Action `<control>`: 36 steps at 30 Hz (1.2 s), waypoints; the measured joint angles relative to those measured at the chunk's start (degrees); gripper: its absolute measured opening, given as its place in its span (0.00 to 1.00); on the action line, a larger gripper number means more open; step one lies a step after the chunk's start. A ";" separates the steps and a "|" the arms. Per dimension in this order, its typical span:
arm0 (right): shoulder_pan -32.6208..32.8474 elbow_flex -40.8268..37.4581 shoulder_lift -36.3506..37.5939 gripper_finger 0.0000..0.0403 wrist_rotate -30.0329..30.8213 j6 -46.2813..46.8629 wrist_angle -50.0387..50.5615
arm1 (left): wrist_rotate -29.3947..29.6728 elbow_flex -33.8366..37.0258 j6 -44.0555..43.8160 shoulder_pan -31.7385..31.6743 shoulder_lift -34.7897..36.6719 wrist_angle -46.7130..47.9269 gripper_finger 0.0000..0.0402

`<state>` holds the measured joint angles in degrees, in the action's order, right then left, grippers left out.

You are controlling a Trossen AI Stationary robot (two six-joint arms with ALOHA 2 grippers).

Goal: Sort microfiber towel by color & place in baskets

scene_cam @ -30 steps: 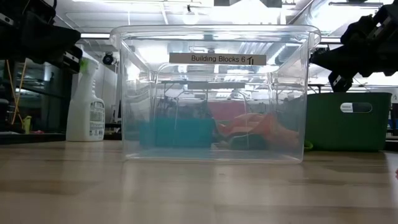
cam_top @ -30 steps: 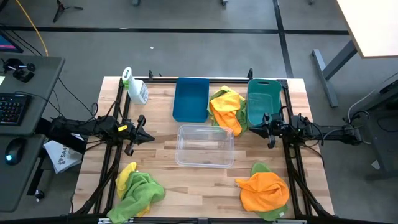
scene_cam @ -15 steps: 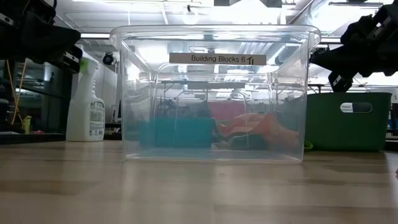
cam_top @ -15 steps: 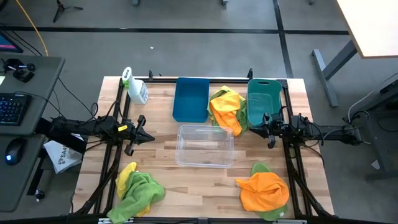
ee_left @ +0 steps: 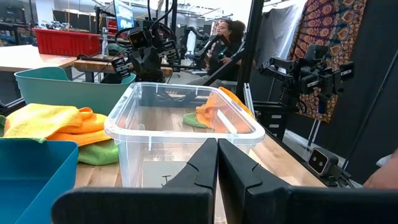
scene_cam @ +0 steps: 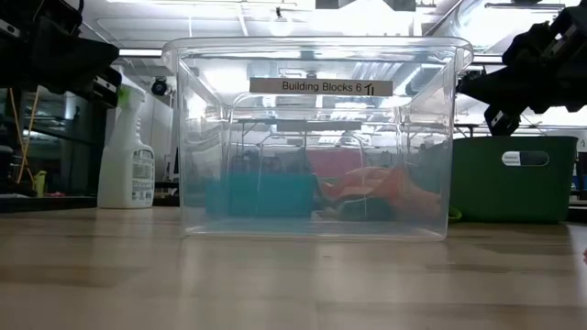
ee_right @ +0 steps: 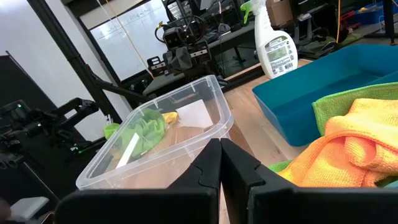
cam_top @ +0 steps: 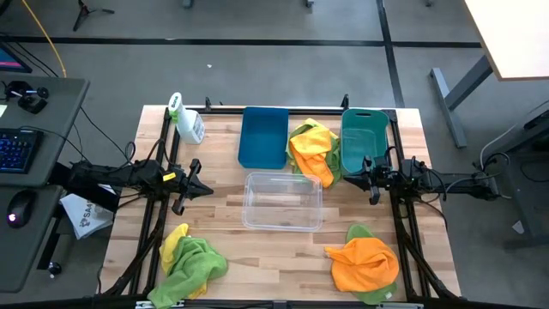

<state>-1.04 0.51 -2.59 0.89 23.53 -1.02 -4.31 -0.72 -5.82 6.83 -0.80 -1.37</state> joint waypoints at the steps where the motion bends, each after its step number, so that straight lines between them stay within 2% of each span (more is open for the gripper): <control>1: 0.00 0.00 0.00 0.00 -0.02 0.00 0.00 | 0.01 -0.01 0.00 0.00 0.01 0.00 0.00; 19: 0.01 0.00 -0.01 0.00 -0.01 0.00 -0.01 | 0.01 -0.01 0.15 0.01 0.01 0.00 0.00; 21: 0.00 0.00 0.00 0.00 -0.02 0.00 0.00 | 0.07 -0.01 3.29 -0.02 0.01 -0.05 0.00; 25: 0.02 0.00 0.00 0.00 0.00 0.00 0.00 | 1.02 -0.01 16.28 -0.07 0.02 -0.13 0.00; 28: 0.00 0.00 -0.01 0.00 -0.01 0.00 -0.01 | 1.09 0.01 19.67 -0.07 0.02 -0.13 0.00; 32: 0.00 0.00 -0.02 0.00 -0.02 0.00 0.00 | 1.12 0.01 18.75 -0.07 0.01 -1.23 0.00; 36: 0.01 0.00 -0.01 0.00 0.00 0.00 0.00 | 1.15 0.03 11.12 -0.07 0.00 -9.01 0.00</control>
<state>-1.03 0.51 -2.60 0.89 23.53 -1.02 -3.16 -0.69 5.29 6.76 -0.80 -10.38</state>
